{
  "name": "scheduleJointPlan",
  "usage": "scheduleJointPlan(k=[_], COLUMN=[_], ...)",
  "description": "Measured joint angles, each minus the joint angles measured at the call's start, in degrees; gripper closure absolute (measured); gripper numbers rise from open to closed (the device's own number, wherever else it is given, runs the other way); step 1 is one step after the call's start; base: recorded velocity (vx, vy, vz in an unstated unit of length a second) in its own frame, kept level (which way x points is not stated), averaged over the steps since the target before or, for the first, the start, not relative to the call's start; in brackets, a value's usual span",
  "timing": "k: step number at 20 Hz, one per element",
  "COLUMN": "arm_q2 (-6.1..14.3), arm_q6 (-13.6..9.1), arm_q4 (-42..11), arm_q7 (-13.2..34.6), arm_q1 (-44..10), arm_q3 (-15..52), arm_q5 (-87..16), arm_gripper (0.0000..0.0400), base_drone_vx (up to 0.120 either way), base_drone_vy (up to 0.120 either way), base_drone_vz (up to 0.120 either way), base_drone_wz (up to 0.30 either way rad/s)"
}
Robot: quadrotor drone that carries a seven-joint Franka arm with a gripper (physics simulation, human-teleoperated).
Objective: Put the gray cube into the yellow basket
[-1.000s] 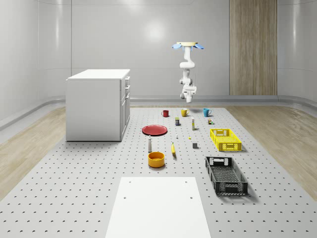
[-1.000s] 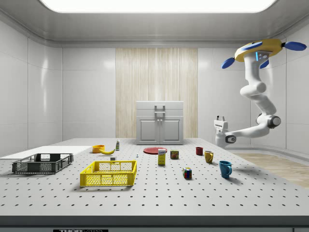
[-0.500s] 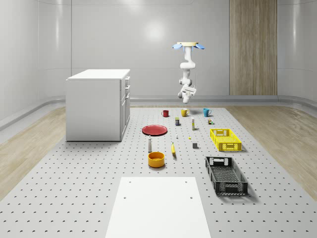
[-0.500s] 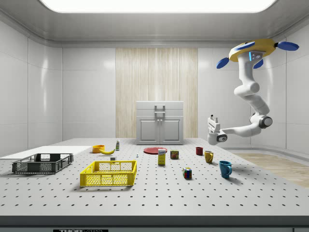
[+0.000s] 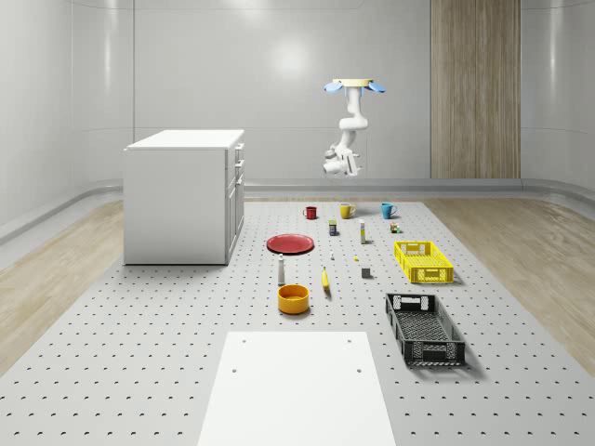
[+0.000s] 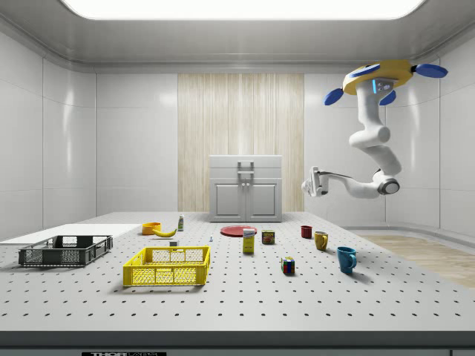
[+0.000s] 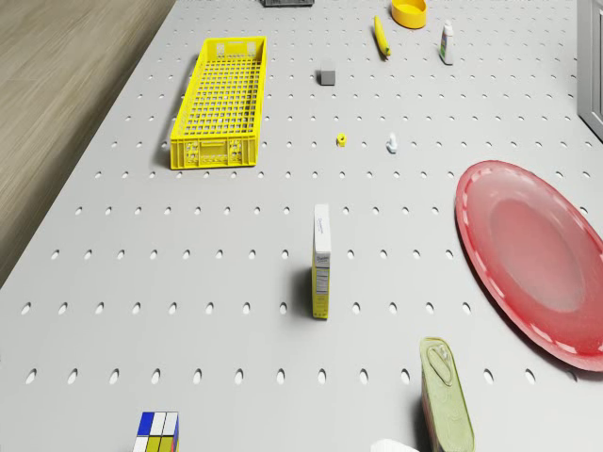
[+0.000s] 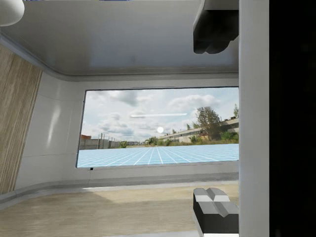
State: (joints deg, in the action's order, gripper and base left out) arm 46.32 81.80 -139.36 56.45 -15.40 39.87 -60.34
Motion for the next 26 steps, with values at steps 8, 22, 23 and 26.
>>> scheduleJointPlan(k=[8,22,23,26], arm_q2=[6.32,13.7,14.07,15.13], arm_q6=[-7.63,-15.01,-14.94,-14.54], arm_q4=[-22.22,-26.56,-26.56,-26.56], arm_q7=[19.19,32.2,32.51,33.26], arm_q1=[-22.75,-42.17,-42.59,-43.59], arm_q3=[21.41,31.32,31.56,32.16], arm_q5=[-41.4,-53.29,-53.28,-53.08], arm_gripper=[0.0,0.0,0.0,0.0], base_drone_vx=[0.12,0.12,0.12,0.12], base_drone_vy=[0.0,-0.037,0.0,0.0], base_drone_vz=[-0.065,-0.057,0.0,0.0], base_drone_wz=[0.0,0.0,0.0,0.0])
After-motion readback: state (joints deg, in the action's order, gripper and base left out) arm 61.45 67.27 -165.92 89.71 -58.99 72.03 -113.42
